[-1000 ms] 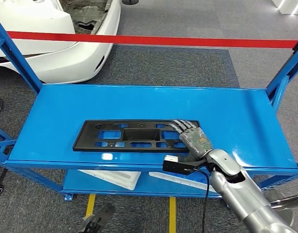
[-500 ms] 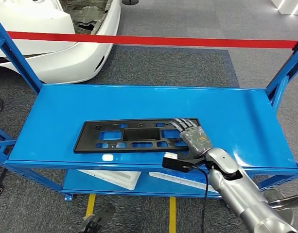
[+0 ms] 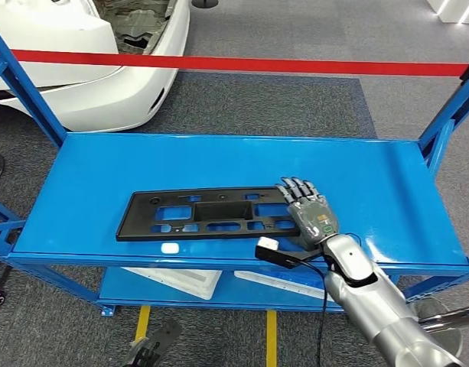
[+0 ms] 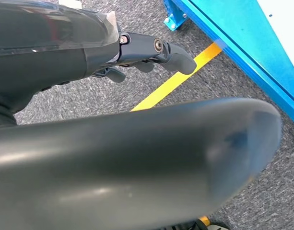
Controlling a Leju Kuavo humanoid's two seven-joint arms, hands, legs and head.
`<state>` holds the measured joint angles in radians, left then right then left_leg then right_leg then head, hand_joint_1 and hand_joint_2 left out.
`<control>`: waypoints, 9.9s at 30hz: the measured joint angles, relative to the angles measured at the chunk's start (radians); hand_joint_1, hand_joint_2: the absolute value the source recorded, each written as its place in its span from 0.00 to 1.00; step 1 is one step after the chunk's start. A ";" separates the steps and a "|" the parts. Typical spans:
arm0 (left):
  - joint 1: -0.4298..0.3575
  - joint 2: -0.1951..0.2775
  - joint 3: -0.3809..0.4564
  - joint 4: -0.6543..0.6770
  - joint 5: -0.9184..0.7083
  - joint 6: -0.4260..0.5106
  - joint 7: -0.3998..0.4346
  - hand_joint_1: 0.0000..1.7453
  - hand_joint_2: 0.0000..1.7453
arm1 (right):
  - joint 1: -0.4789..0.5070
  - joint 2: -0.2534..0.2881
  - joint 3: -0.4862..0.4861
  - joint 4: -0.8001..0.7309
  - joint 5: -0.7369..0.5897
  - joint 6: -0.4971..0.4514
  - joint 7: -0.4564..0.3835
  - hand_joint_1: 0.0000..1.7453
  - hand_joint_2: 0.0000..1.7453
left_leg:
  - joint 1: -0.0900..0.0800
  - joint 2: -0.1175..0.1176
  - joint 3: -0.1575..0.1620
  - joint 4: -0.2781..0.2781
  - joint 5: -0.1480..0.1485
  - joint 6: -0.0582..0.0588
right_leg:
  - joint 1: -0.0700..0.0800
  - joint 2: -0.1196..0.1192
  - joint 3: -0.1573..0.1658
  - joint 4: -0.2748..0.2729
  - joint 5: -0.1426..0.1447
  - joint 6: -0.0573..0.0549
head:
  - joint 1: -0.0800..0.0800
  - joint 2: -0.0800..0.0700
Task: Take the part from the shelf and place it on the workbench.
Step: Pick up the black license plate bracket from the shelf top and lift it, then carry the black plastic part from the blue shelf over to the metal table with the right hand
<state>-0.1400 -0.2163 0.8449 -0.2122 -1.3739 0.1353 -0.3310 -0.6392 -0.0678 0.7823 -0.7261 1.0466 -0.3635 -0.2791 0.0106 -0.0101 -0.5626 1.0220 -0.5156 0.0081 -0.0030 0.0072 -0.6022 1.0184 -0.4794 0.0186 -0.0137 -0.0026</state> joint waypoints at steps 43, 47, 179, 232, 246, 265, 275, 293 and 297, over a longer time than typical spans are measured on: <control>0.000 0.000 -0.022 0.000 0.000 0.004 0.018 0.00 0.00 | 0.047 0.007 -0.047 0.055 0.057 -0.127 -0.061 1.00 1.00 | 0.000 0.000 0.004 0.000 0.000 0.000 | 0.000 0.000 0.004 0.000 0.000 0.000 | 0.000 0.000; 0.000 0.000 -0.028 0.000 0.003 0.005 0.019 0.00 0.00 | 0.054 0.002 -0.072 0.037 0.050 -0.115 -0.069 1.00 1.00 | 0.000 0.000 0.005 0.000 0.000 0.000 | 0.000 0.000 0.005 0.000 0.000 0.000 | 0.000 0.000; 0.059 0.000 0.044 0.001 0.138 0.036 -0.074 0.00 1.00 | 0.745 -0.086 -0.200 -0.997 0.249 -0.288 0.148 1.00 1.00 | 0.001 0.013 0.016 -0.003 -0.002 0.025 | -0.012 -0.010 -0.104 0.290 -0.144 0.029 | 0.002 0.000; 0.046 -0.004 0.043 0.001 0.102 0.176 -0.014 0.00 1.00 | 0.759 -0.078 -0.210 -1.002 0.249 -0.288 0.152 1.00 1.00 | 0.008 0.010 0.076 -0.002 -0.050 -0.026 | 0.009 -0.019 -0.017 0.009 0.019 -0.017 | -0.004 0.000; 0.044 -0.005 0.042 0.001 0.091 0.176 -0.005 0.00 1.00 | 0.755 -0.078 -0.211 -0.999 0.242 -0.286 0.151 1.00 1.00 | -0.003 0.016 -0.032 -0.011 0.053 0.016 | 0.002 -0.008 0.129 0.003 -0.071 0.004 | -0.002 0.000; 0.044 -0.004 0.042 0.001 0.092 0.176 -0.003 0.00 1.00 | 0.757 -0.075 -0.214 -1.000 0.236 -0.287 0.150 1.00 1.00 | -0.002 0.016 0.080 -0.012 -0.042 0.005 | 0.011 -0.016 -0.021 0.009 0.025 -0.007 | -0.004 0.000; 0.044 -0.004 0.042 0.002 0.092 0.176 -0.002 0.00 1.00 | 0.762 -0.075 -0.215 -0.999 0.234 -0.288 0.150 1.00 1.00 | -0.005 0.019 -0.021 -0.011 0.043 0.034 | 0.001 -0.009 0.058 0.113 -0.084 0.011 | 0.000 0.000; 0.050 -0.003 0.042 0.002 0.093 0.177 -0.007 0.00 1.00 | 0.777 -0.073 -0.216 -1.029 0.107 -0.294 0.124 1.00 1.00 | 0.006 0.012 0.073 0.006 -0.046 -0.016 | 0.010 -0.017 -0.011 0.002 0.017 -0.023 | -0.002 0.000; 0.055 -0.003 0.043 0.002 0.092 0.179 -0.008 0.00 1.00 | 0.782 -0.073 -0.217 -1.038 0.087 -0.294 0.116 1.00 1.00 | 0.004 0.013 0.063 -0.008 -0.036 0.013 | 0.007 -0.014 -0.025 0.012 0.022 0.001 | -0.001 0.000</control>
<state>-0.0850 -0.2194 0.8874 -0.2106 -1.2817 0.3148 -0.3390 0.1432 -0.1404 0.5656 -1.7643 1.1339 -0.6577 -0.1636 0.0143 0.0026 -0.4997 1.0139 -0.5515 0.0206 0.0037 -0.0073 -0.6274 1.0302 -0.4573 0.0200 -0.0143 -0.0027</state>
